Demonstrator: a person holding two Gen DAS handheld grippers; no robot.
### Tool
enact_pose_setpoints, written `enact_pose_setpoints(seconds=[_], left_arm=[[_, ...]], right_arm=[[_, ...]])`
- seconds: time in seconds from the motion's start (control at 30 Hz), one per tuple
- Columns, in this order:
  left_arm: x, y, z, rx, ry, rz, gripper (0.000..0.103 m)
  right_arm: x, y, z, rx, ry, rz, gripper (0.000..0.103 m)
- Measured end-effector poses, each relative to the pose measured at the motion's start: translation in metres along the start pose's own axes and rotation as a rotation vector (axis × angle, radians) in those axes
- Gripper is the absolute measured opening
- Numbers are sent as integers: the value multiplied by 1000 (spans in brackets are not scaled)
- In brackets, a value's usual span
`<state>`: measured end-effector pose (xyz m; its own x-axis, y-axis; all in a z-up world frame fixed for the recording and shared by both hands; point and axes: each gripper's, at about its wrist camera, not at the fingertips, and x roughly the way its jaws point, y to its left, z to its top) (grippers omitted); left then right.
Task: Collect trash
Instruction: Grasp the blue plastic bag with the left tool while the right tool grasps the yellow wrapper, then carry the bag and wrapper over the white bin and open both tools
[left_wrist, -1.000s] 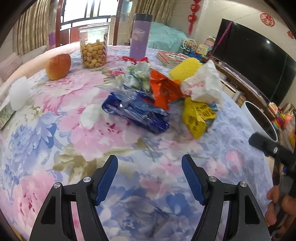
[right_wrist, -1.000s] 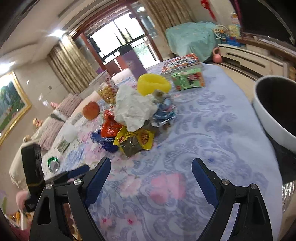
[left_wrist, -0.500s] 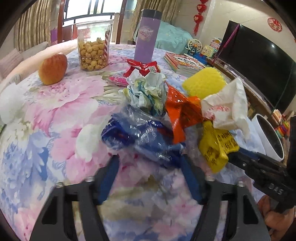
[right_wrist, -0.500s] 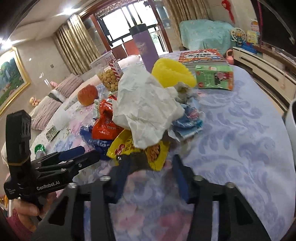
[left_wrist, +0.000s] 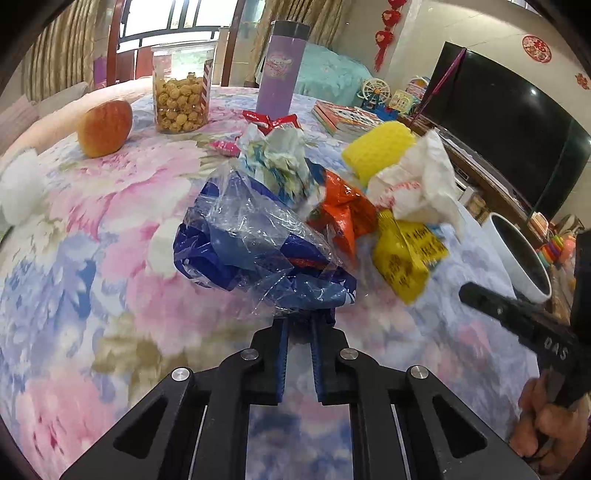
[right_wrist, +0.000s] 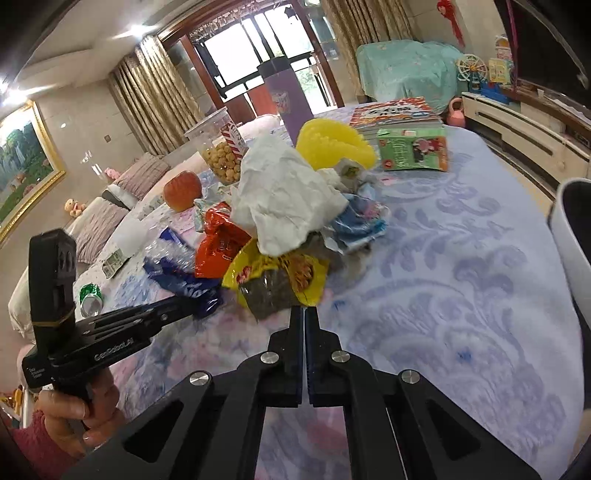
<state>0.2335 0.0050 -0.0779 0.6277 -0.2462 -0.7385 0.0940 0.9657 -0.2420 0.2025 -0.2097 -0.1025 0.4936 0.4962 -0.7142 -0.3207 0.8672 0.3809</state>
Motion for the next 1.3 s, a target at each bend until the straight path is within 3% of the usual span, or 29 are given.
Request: enact_pose_setpoints(seconds=[0.1, 0.17, 0.2, 0.23, 0.3, 0.37, 0.4, 0.43, 0.57, 0.6, 0.63, 0.7, 1.07, 1.3], left_arm=[[-12, 1, -8, -2, -7, -1, 9], [-21, 1, -11, -5, -15, 5, 9], [-23, 2, -12, -7, -17, 8, 9], [-27, 3, -13, -9, -20, 10, 9], [-36, 5, -17, -18, -28, 9, 9], [-43, 8, -20, -22, -34, 9, 9], [-45, 9, -21, -21, -35, 10, 9], [-47, 10, -22, -20, -37, 12, 9], [-53, 13, -26, -25, -42, 8, 8], [-54, 14, -26, -28, -44, 2, 8], [-56, 15, -27, -29, -47, 0, 8], [-60, 16, -26, -30, -58, -5, 8], [-73, -9, -31, 28, -83, -68, 8], [-67, -37, -32, 86, -60, -110, 8]], right_arm=[[-1, -6, -1, 35, 12, 19, 13], [2, -6, 0, 45, 17, 24, 30], [3, -3, 1, 42, 11, 25, 45], [5, -1, 3, 39, 9, 34, 50], [8, 8, 6, 37, 7, 59, 50], [12, 16, 8, 29, 5, 68, 69], [15, 20, 10, 23, 6, 62, 87], [19, 23, 12, 15, 4, 54, 93], [39, 28, 23, -14, -12, -17, 90], [44, 27, 24, -13, -8, -15, 82], [47, 26, 25, -10, -5, -12, 54], [54, 24, 27, -1, 16, -23, 13], [9, 14, -2, 13, 26, 44, 12], [-26, -10, -23, 75, 16, 30, 12]])
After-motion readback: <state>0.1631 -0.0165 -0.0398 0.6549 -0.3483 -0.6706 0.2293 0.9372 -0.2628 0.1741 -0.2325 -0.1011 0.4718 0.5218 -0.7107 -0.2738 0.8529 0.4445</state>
